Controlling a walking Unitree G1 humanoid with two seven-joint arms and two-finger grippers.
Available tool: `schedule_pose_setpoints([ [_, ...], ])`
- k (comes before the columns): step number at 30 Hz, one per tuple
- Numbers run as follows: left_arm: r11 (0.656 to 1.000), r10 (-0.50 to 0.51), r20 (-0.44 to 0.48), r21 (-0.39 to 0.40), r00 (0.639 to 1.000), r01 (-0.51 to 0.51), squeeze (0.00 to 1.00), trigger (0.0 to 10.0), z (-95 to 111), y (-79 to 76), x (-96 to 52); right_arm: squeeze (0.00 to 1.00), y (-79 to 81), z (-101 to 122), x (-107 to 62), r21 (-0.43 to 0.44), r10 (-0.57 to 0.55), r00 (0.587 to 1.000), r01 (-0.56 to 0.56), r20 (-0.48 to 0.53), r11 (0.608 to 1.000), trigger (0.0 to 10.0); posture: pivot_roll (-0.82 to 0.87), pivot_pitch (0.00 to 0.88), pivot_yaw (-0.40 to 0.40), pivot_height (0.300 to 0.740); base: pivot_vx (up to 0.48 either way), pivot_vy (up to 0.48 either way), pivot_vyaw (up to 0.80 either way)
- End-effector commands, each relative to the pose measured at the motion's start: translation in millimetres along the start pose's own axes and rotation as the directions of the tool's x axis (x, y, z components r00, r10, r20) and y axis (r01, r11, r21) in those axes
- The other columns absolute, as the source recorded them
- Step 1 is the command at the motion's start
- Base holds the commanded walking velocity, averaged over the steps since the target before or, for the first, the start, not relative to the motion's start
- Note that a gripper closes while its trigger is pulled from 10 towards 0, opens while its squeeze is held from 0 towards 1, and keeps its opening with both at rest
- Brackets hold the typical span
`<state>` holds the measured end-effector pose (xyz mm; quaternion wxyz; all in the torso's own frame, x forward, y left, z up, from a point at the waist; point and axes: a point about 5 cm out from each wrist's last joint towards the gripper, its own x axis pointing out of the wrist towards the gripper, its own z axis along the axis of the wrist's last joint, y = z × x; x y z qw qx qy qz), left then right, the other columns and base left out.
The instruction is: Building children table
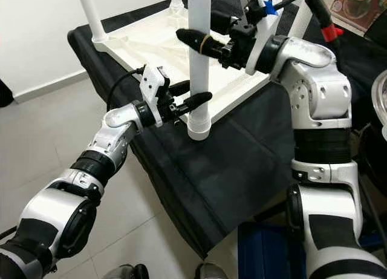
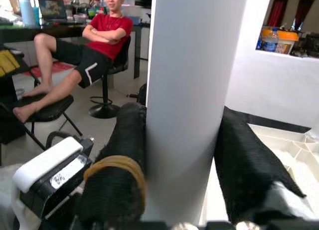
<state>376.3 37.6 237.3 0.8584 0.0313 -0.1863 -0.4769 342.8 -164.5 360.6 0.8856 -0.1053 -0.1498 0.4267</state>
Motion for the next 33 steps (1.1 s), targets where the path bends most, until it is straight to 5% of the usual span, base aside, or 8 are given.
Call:
schedule_pose_setpoints([
  [1, 1.0, -0.004, 0.005, 0.008, 1.0, 0.004, 0.0, 0.0, 2, 1.5, -0.6, 0.0, -9.8, 2, -3.7, -0.015, -0.11, 0.994, 0.11, -0.011, 0.994, 0.0, -0.11, 0.18, 0.022, 0.74, 0.0, 0.0, 0.0],
  [11, 1.0, -0.004, 0.002, 0.023, 1.0, 0.004, 0.0, 0.0, 4, 4.2, -1.7, 0.0, -24.3, -10, -10.6, -0.01, -0.267, 0.961, 0.267, -0.068, 0.964, 0.0, -0.1, 0.182, 0.016, 0.74, 0.0, 0.0, 0.0],
  [12, 0.999, 0.002, -0.002, 0.032, 1.0, -0.002, 0.0, 5.5, 4, 5.2, -2.2, 0.0, -28.4, -14, -14.2, -0.038, -0.336, 0.936, 0.334, -0.104, 0.942, 0.0, -0.1, 0.182, 0.018, 0.74, 0.0, 0.0, 0.0],
  [13, 0.999, 0.002, -0.002, 0.032, 1.0, -0.002, 0.0, 5.5, 4, 5.2, -2.2, 0.0, -28.4, -14, -14.2, -0.038, -0.336, 0.936, 0.334, -0.104, 0.942, 0.0, -0.1, 0.182, 0.018, 0.74, 0.0, 0.0, 0.0],
  [14, 0.999, 0.007, -0.005, 0.038, 1.0, -0.007, 0.0, 10.0, 5, 6.2, -2.9, 0.0, -29.1, -17, -18.0, -0.06, -0.387, 0.913, 0.382, -0.134, 0.922, 0.0, -0.1, 0.182, 0.018, 0.74, 0.0, 0.0, 0.0],
  [29, 0.997, 0.062, 0.018, 0.04, 0.998, -0.062, 0.0, 10.0, 9, 15.8, -11.8, 0.0, -20.4, -24, -31.8, -0.176, -0.579, 0.794, 0.553, -0.186, 0.815, 0.0, -0.11, 0.179, 0.025, 0.74, 0.0, 0.0, 0.0],
  [30, 0.998, 0.056, 0.018, 0.03, 0.998, -0.057, 1.0, 10.0, 8, 15.6, -13.3, 0.0, -19.5, -23, -32.6, -0.19, -0.593, 0.784, 0.563, -0.184, 0.804, 0.0, -0.11, 0.177, 0.024, 0.74, 0.0, 0.0, 0.0],
  [33, 0.999, 0.036, 0.019, 0.015, 0.999, -0.036, 1.0, 10.0, 7, 12.9, -13.4, 0.0, -18.0, -23, -33.8, -0.217, -0.622, 0.759, 0.585, -0.194, 0.781, 0.0, -0.11, 0.174, 0.024, 0.74, 0.0, 0.0, 0.0],
])
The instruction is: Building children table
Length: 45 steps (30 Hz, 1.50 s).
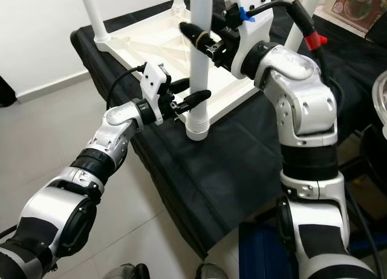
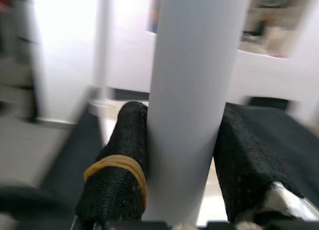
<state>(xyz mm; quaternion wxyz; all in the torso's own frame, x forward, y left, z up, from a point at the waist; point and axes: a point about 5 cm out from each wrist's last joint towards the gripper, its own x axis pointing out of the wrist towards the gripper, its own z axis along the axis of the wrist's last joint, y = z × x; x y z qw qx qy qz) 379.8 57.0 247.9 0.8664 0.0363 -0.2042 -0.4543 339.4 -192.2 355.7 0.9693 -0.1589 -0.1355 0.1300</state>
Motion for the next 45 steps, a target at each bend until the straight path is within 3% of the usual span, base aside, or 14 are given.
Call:
schedule_pose_setpoints([
  [1, 1.0, -0.009, -0.003, -0.019, 1.0, 0.009, 1.0, 10.0, -4, -3.0, -2.2, 0.0, -5.5, -20, -2.7, -0.019, -0.066, 0.992, 0.064, -0.103, 0.998, 0.0, -0.11, 0.174, 0.024, 0.74, 0.0, 0.0, 0.0],
  [11, 0.999, -0.024, 0.029, -0.031, 0.999, 0.025, 1.0, 10.0, 1, -4.2, -0.5, 0.0, -2.6, -21, -4.8, -0.019, -0.096, 0.988, 0.094, -0.117, 0.995, 0.0, -0.11, 0.174, 0.024, 0.74, 0.0, 0.0, 0.0],
  [18, 0.999, -0.036, 0.042, -0.034, 0.998, 0.038, 1.0, 10.0, 5, -4.3, -0.8, 0.0, -1.3, -30, -7.5, 0.029, -0.152, 0.969, 0.161, -0.194, 0.987, 0.0, -0.11, 0.174, 0.022, 0.74, 0.0, 0.0, 0.0],
  [19, 0.999, -0.034, 0.037, -0.034, 0.999, 0.035, 1.0, 10.0, 3, -5.2, -3.4, 0.0, -8.6, -42, -6.7, 0.16, -0.237, 0.931, 0.288, -0.278, 0.944, 0.0, -0.11, 0.167, 0.016, 0.74, 0.0, 0.0, 0.0],
  [20, 0.999, -0.034, 0.037, -0.034, 0.999, 0.035, 1.0, 10.0, 3, -5.2, -3.4, 0.0, -8.6, -42, -6.7, 0.16, -0.237, 0.931, 0.288, -0.278, 0.944, 0.0, -0.11, 0.167, 0.016, 0.74, 0.0, 0.0, 0.0],
  [22, 0.999, -0.033, 0.033, -0.034, 0.999, 0.034, 1.0, 10.0, 0, -6.3, -6.1, 0.0, -17.5, -53, -6.1, 0.273, -0.297, 0.889, 0.4, -0.349, 0.875, 0.0, -0.12, 0.165, 0.014, 0.74, 0.0, 0.0, 0.0],
  [26, 0.999, -0.033, 0.029, -0.036, 0.999, 0.034, 1.0, 10.0, -1, -7.1, -8.5, 0.0, -22.3, -60, -7.6, 0.323, -0.321, 0.863, 0.455, -0.391, 0.83, 0.0, -0.11, 0.167, 0.01, 0.74, 0.0, 0.0, 0.0],
  [32, 0.999, -0.029, 0.023, -0.038, 0.999, 0.03, 1.0, 10.0, -3, -7.2, -11.5, 0.0, -22.3, -66, -10.1, 0.317, -0.314, 0.849, 0.465, -0.426, 0.827, 0.0, -0.11, 0.17, 0.008, 0.74, 0.0, 0.0, 0.0],
  [37, 0.999, -0.022, 0.015, -0.04, 1.0, 0.022, 1.0, 10.0, -6, -9.8, -12.7, 0.0, -15.3, -62, -9.6, 0.256, -0.304, 0.853, 0.435, -0.425, 0.863, 0.0, -0.12, 0.172, 0.007, 0.74, 0.0, 0.0, 0.0],
  [45, 1.0, 0.008, 0.005, -0.02, 1.0, -0.008, 1.0, 10.0, -7, -11.7, -9.5, 0.0, -3.6, -63, -7.4, 0.227, -0.296, 0.846, 0.425, -0.444, 0.876, 0.0, -0.12, 0.173, 0.008, 0.74, 0.0, 0.0, 0.0],
])
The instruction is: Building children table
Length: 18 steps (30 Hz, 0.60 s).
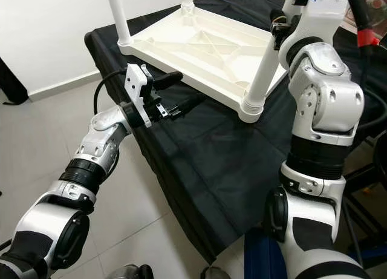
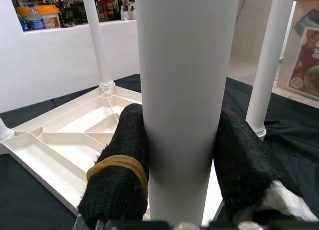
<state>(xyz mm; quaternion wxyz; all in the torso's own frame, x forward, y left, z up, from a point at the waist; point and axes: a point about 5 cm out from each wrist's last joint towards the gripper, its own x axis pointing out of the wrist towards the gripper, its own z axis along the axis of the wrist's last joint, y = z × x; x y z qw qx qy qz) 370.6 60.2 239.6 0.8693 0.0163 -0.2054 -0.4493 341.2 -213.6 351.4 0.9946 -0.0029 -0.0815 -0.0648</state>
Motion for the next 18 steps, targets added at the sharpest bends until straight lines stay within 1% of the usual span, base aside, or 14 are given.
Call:
schedule_pose_setpoints([
  [1, 1.0, -0.009, -0.016, 0.016, 1.0, 0.009, 1.0, 10.0, -3, -4.8, 0.6, 0.0, 2.4, -55, 2.5, 0.006, -0.006, 0.964, 0.008, -0.266, 1.0, 0.0, -0.12, 0.172, 0.009, 0.74, 0.0, 0.0, 0.0],
  [3, 1.0, -0.008, -0.018, 0.017, 1.0, 0.009, 1.0, 10.0, -4, -5.6, 0.8, 0.0, 5.2, -55, 2.7, 0.011, 0.011, 0.964, -0.009, -0.265, 1.0, 0.0, -0.12, 0.172, 0.009, 0.74, 0.0, 0.0, 0.0],
  [4, 1.0, -0.008, -0.019, 0.018, 1.0, 0.009, 0.98, 10.0, -4, -6.3, 0.9, 0.0, 7.3, -54, 3.0, 0.016, 0.022, 0.965, -0.018, -0.26, 1.0, 1.9, -0.12, 0.172, 0.009, 0.74, 0.0, 0.0, 0.0],
  [5, 1.0, -0.008, -0.019, 0.018, 1.0, 0.009, 0.98, 10.0, -4, -6.3, 0.9, 0.0, 7.3, -54, 3.0, 0.016, 0.022, 0.965, -0.018, -0.26, 1.0, 1.9, -0.12, 0.172, 0.009, 0.74, 0.0, 0.0, 0.0],
  [6, 1.0, -0.009, -0.02, 0.016, 1.0, 0.009, 0.95, 10.0, -5, -7.4, 0.8, 0.0, 8.9, -53, 3.2, 0.003, 0.033, 0.968, -0.034, -0.25, 0.999, 10.0, -0.12, 0.171, 0.007, 0.74, 0.0, 0.0, 0.0],
  [11, 1.0, -0.011, -0.02, 0.015, 1.0, 0.011, 0.94, 10.0, -5, -8.9, 0.6, 0.0, 10.5, -51, 3.4, -0.015, 0.051, 0.971, -0.056, -0.234, 0.998, 10.0, -0.12, 0.171, 0.007, 0.74, 0.0, 0.0, 0.0],
  [12, 1.0, -0.01, -0.019, 0.013, 1.0, 0.01, 0.91, 10.0, -5, -9.2, 0.6, 1.0, 10.7, -49, 3.4, -0.017, 0.059, 0.973, -0.064, -0.221, 0.998, 10.0, -0.12, 0.169, 0.005, 0.74, 0.0, 0.0, 0.0],
  [18, 1.0, -0.007, -0.016, 0.012, 1.0, 0.007, 0.92, 10.0, -5, -9.6, 0.2, 1.0, 12.9, -42, 3.6, -0.013, 0.094, 0.978, -0.098, -0.188, 0.995, 10.0, -0.12, 0.167, 0.004, 0.74, 0.0, 0.0, 0.0],
])
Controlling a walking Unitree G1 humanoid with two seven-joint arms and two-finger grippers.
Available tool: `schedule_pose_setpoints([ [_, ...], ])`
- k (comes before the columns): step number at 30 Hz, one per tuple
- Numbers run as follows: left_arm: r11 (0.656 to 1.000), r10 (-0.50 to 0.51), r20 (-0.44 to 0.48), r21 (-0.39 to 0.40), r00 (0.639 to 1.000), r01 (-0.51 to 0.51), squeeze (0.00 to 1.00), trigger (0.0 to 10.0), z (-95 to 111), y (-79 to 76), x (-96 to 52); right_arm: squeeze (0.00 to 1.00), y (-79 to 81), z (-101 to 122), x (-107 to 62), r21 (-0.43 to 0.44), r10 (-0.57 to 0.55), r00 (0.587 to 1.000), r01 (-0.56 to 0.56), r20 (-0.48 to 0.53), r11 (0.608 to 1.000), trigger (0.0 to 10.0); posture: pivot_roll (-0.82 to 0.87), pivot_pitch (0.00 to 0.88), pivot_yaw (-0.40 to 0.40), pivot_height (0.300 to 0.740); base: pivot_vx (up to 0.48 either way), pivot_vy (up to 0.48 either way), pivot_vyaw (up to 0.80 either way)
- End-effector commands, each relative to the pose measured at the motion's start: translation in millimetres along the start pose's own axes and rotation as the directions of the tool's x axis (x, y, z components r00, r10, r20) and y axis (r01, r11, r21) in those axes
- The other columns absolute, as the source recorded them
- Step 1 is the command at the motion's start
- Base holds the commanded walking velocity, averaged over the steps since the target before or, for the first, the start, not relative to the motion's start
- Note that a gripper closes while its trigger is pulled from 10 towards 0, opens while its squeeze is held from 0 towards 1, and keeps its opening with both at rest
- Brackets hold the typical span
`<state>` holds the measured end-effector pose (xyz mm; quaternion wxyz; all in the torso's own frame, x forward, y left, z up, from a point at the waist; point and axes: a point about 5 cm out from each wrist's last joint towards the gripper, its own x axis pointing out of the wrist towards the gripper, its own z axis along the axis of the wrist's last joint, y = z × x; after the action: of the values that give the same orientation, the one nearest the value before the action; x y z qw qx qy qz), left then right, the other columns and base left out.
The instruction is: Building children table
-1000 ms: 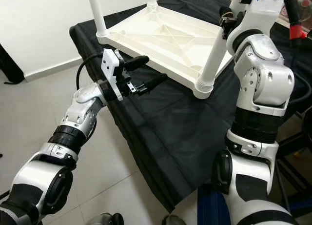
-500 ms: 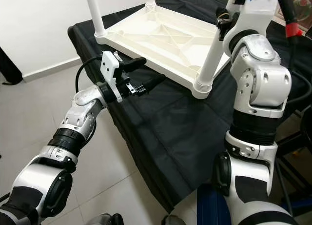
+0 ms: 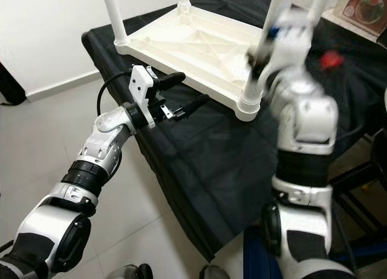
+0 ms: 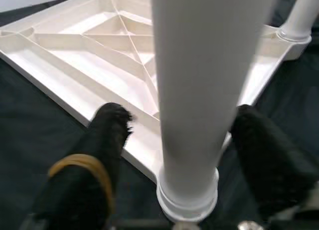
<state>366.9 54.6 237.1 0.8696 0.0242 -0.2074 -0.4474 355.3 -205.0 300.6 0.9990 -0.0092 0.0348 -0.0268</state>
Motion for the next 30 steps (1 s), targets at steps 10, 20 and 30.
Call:
schedule_pose_setpoints([
  [10, 1.0, -0.01, -0.011, 0.0, 1.0, 0.01, 0.92, 10.0, -3, -3.8, -0.8, 1.0, 6.7, 13, -4.6, 0.001, 0.04, 0.997, -0.04, 0.063, 0.999, 10.0, -0.12, 0.163, 0.004, 0.74, 0.0, 0.0, 0.0],
  [20, 1.0, -0.019, -0.009, 0.003, 1.0, 0.019, 0.93, 10.0, -1, -4.5, -0.7, 1.0, 4.6, 11, -8.9, -0.01, 0.07, 0.995, -0.07, 0.066, 0.998, 10.0, -0.12, 0.164, 0.008, 0.74, 0.0, 0.0, 0.0],
  [30, 0.999, -0.034, -0.005, 0.003, 0.999, 0.034, 0.92, 10.0, -1, -6.2, -2.1, 0.0, -16.5, -24, -15.8, -0.031, -0.02, 0.998, 0.019, -0.053, 0.999, 10.0, -0.12, 0.167, 0.014, 0.74, 0.0, 0.0, 0.0],
])
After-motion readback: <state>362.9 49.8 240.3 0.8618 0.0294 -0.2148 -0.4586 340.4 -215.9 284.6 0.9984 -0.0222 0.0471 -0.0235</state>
